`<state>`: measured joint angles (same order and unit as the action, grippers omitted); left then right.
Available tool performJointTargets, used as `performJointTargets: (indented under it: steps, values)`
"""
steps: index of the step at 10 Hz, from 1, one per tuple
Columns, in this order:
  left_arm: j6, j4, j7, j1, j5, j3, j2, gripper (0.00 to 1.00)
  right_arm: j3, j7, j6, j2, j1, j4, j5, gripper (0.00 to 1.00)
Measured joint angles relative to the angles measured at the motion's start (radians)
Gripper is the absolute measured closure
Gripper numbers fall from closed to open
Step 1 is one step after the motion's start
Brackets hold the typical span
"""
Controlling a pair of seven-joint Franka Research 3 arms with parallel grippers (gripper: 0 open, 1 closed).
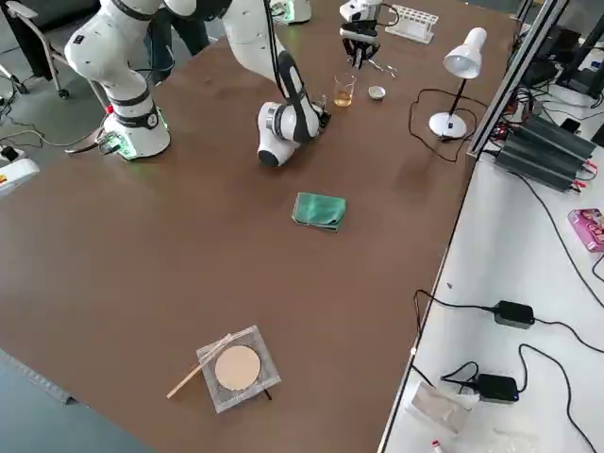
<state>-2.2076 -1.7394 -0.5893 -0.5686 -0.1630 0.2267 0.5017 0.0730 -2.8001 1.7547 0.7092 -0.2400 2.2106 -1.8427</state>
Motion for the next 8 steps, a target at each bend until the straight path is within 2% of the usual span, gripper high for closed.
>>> performJointTargets:
  steps: [8]
  values:
    - [0.054,0.020,0.070,-0.035,-0.068,-0.004,0.000,0.79,0.000,0.000,0.005,0.001,0.000,0.000,0.000,0.61]
